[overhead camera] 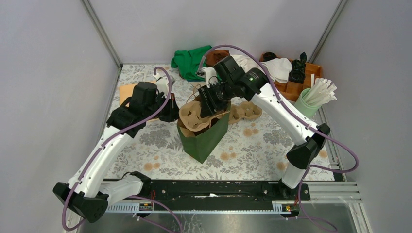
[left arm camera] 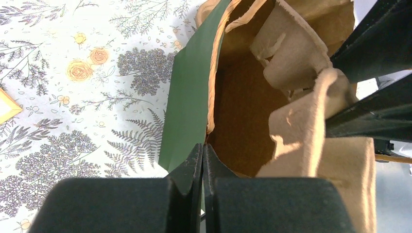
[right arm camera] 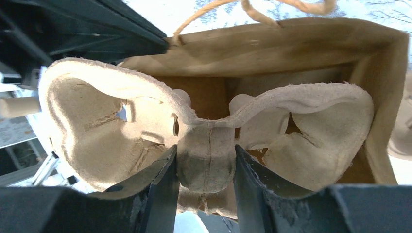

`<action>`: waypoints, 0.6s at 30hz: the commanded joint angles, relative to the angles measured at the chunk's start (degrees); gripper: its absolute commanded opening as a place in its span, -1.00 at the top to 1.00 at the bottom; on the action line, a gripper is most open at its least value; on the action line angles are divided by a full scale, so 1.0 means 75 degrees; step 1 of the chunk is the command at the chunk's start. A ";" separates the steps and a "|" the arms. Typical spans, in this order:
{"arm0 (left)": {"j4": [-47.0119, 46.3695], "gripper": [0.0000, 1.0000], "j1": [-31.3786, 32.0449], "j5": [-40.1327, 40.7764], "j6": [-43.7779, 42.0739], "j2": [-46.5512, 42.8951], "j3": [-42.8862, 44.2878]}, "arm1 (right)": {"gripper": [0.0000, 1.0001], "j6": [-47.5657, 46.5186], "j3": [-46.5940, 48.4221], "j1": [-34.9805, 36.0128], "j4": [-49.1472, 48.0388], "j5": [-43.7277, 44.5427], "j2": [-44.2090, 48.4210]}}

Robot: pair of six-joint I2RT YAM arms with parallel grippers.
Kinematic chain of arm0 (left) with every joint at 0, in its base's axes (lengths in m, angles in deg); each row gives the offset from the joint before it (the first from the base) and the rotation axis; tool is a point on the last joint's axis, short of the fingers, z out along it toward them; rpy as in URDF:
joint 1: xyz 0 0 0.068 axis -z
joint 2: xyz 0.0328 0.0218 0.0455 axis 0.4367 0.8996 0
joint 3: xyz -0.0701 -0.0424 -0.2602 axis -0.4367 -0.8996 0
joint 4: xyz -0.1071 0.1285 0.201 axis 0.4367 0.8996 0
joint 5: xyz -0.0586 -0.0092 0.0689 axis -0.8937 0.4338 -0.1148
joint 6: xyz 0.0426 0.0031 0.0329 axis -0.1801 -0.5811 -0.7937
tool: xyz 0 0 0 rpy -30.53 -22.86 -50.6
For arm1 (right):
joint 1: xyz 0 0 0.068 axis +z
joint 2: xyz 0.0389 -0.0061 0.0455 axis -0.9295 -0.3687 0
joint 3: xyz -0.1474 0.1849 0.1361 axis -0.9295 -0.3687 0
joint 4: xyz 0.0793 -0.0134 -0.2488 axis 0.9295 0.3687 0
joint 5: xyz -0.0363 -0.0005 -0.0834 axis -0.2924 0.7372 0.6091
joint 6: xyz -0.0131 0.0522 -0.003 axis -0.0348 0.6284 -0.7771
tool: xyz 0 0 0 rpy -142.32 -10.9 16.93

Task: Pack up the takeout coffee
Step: Place the cup tray in the takeout bag.

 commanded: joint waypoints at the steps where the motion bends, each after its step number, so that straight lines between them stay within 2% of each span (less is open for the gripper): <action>1: -0.0081 0.97 0.0014 0.0045 -0.0221 0.0093 0.0333 | 0.18 -0.0441 -0.0058 -0.0055 0.0430 0.0992 0.0187; 10: 0.0057 0.97 0.0012 -0.0295 -0.0378 0.0309 0.0639 | 0.18 -0.0826 -0.0002 0.0237 0.0625 0.2232 0.0017; 18: -0.0011 0.96 0.0011 -0.0210 -0.0235 0.0490 0.0687 | 0.15 -0.0894 -0.0830 0.0887 0.0173 0.3395 0.0345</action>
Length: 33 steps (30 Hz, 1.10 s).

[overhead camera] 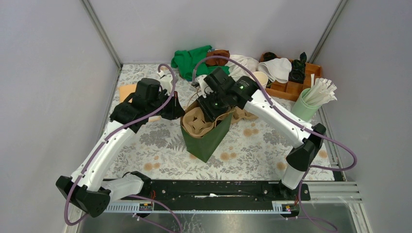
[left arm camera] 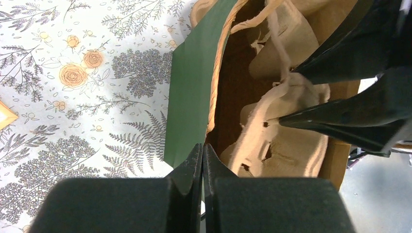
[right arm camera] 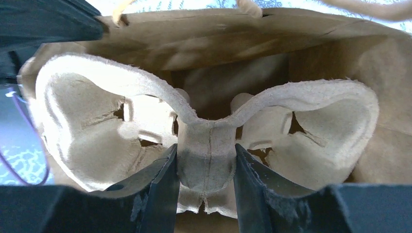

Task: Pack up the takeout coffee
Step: Place the cup tray in the takeout bag.

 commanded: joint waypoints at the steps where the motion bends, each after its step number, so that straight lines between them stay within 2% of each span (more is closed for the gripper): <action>1: -0.0123 0.96 0.0009 -0.0015 -0.0006 0.0042 0.0357 | 0.15 -0.0129 -0.0588 0.0280 -0.0202 0.1191 0.0404; 5: -0.0121 0.96 0.0006 -0.0269 -0.0034 0.0044 0.0386 | 0.03 0.0042 -0.0707 0.0295 -0.0314 0.1381 0.0416; 21: -0.0117 0.94 0.0012 -0.0462 0.0359 0.0114 0.0445 | -0.06 -0.0254 -0.1472 0.0682 -0.0727 0.2059 0.0594; 25: -0.0118 0.81 0.0014 -0.0462 0.0514 0.0138 0.0442 | -0.05 -0.0278 -0.1653 0.0715 -0.0778 0.2145 0.0578; 33: -0.0195 0.31 0.0014 -0.0507 0.0272 0.0131 0.0664 | -0.05 -0.0254 -0.1906 0.0719 -0.1054 0.1801 0.0705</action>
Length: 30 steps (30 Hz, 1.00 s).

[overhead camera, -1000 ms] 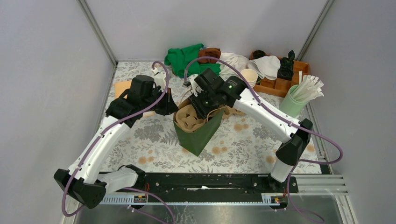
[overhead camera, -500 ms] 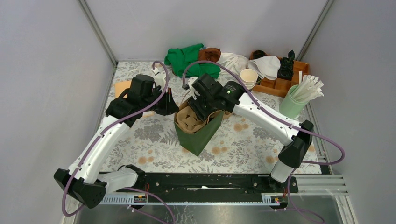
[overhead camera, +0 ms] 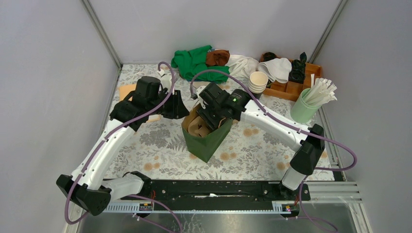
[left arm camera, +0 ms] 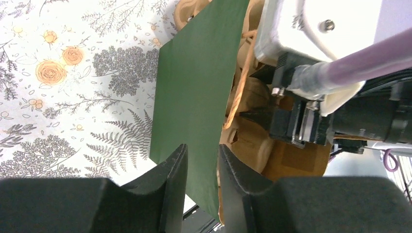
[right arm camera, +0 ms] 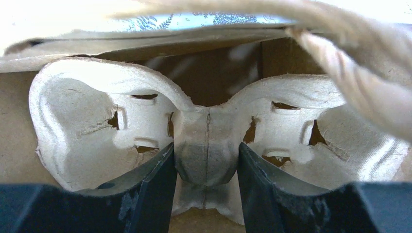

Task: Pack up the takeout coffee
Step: Place the cup tray in the takeout bag.

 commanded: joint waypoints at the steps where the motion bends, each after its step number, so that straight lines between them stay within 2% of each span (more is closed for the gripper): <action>1: -0.0378 0.23 0.0017 -0.0191 -0.0198 -0.0011 0.0443 | -0.05 -0.0077 -0.0015 0.0077 -0.0018 -0.0029 0.0340; 3: -0.0520 0.12 0.0031 -0.0262 -0.0280 0.0034 0.0457 | -0.04 -0.0091 0.0008 0.0081 -0.0015 -0.0044 0.0329; 10: -0.0659 -0.09 0.0176 -0.0749 -0.0703 0.0480 0.0583 | -0.04 -0.0115 0.0133 0.0086 -0.0028 -0.0115 0.0368; 16: -0.0827 -0.11 0.0208 -0.0881 -0.0942 0.0814 0.0497 | 0.00 -0.0127 0.0094 0.0089 -0.0166 -0.0110 0.0437; 19: -0.0856 0.05 0.0208 -0.0680 -0.0922 0.1006 0.0496 | 0.00 -0.0118 0.0114 0.0079 -0.0144 -0.0169 0.0386; 23: -0.0991 0.44 0.0208 0.0051 -0.0676 0.0960 0.0392 | 0.00 -0.0080 -0.0012 0.0087 -0.0158 -0.0191 0.0458; 26: -0.1024 0.57 0.0208 0.0480 -0.0490 0.0865 0.0380 | 0.00 -0.0052 -0.0166 0.0086 -0.0131 -0.0183 0.0574; 30: -0.1042 0.87 0.0208 0.0714 -0.0328 0.0789 0.0364 | -0.01 -0.0044 -0.0390 0.0079 -0.0101 -0.0233 0.0663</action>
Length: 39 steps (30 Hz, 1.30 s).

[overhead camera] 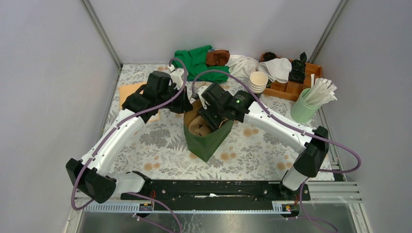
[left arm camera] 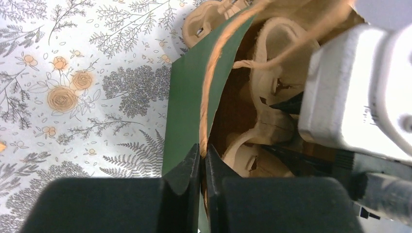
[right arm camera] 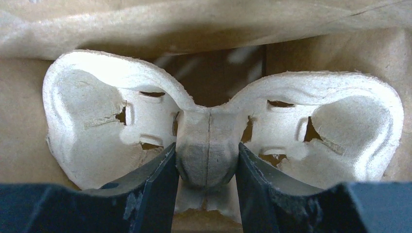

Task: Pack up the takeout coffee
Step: Place the cup tray in the takeout bag.

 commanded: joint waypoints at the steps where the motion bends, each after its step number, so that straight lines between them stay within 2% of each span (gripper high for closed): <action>1: -0.0409 0.95 0.0010 0.0567 0.0218 -0.0221 0.0051 | -0.01 -0.0036 -0.0180 0.0062 0.0163 -0.0167 0.0366; 3: -0.0441 1.00 0.0018 0.0504 0.0277 -0.0222 0.0012 | -0.01 -0.0043 -0.0194 0.0066 0.0230 -0.0194 0.0292; 10: -0.0690 1.00 0.0021 0.0462 0.0653 -0.0255 -0.0163 | 0.04 -0.0128 -0.0251 0.0072 0.0248 -0.0356 0.0074; 17: -0.0998 1.00 0.0033 -0.0291 0.0745 -0.0309 -0.0278 | 0.06 -0.0127 0.0095 0.0064 0.0433 -0.0463 -0.0314; 24: -0.0939 1.00 0.0033 -0.0201 0.0921 -0.0307 -0.0274 | 0.11 -0.0130 -0.0221 0.0069 0.0314 -0.0516 -0.0207; 31: -0.0558 1.00 0.0033 0.0631 0.1044 -0.0179 -0.0090 | 0.16 -0.0127 -0.0731 0.0072 0.0180 -0.0577 0.0010; 39: -0.0749 1.00 0.0044 0.0225 0.0807 -0.0366 -0.0112 | 0.19 -0.0130 -0.1007 0.0071 0.0061 -0.0647 -0.0025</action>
